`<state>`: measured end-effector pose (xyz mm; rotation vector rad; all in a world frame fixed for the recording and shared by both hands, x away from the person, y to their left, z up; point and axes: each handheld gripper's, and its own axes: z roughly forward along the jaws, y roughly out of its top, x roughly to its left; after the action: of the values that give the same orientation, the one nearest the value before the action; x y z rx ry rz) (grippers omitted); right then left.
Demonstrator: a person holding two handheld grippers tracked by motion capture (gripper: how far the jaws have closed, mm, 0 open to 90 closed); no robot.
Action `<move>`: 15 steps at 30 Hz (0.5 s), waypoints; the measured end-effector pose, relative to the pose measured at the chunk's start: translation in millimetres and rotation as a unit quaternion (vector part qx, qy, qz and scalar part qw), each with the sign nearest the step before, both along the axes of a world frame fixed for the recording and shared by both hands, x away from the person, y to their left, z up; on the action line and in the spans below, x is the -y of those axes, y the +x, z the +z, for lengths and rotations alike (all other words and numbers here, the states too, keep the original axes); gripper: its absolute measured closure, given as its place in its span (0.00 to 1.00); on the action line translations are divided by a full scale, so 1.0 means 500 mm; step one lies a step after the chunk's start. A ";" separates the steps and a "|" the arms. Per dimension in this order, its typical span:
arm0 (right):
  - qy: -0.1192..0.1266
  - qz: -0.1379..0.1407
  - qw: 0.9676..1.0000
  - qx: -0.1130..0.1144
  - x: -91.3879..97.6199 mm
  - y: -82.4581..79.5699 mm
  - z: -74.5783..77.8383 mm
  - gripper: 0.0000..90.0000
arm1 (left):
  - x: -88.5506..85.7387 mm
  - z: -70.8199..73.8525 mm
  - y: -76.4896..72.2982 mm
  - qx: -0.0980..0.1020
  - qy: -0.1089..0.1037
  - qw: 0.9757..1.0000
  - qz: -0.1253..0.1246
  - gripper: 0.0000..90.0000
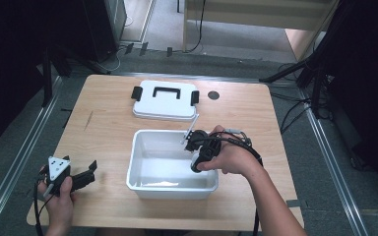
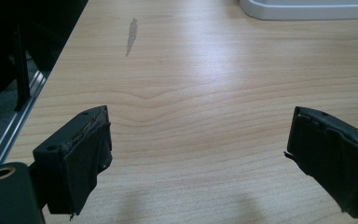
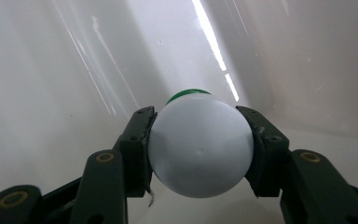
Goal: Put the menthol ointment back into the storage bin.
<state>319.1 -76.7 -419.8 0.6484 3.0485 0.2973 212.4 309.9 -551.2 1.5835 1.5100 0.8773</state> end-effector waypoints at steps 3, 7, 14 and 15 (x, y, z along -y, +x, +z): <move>-0.002 0.003 1.000 -0.001 -0.003 -0.001 -0.009 0.57 | 0.000 0.000 0.000 -0.001 0.001 1.000 -0.001 0.08; -0.006 0.002 1.000 -0.004 -0.009 -0.002 -0.026 0.57 | 0.000 0.000 0.000 -0.002 0.001 1.000 -0.001 0.08; -0.014 0.004 1.000 0.000 -0.021 -0.003 -0.038 0.57 | 0.000 0.000 0.000 -0.002 0.001 1.000 -0.001 0.08; -0.013 0.004 1.000 0.001 -0.022 -0.003 -0.038 0.57 | 0.000 0.000 0.000 -0.002 0.001 1.000 -0.001 0.08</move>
<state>317.5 -65.6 -438.9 0.6333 3.0483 0.2593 212.5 310.0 -551.2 1.5886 1.5098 0.8763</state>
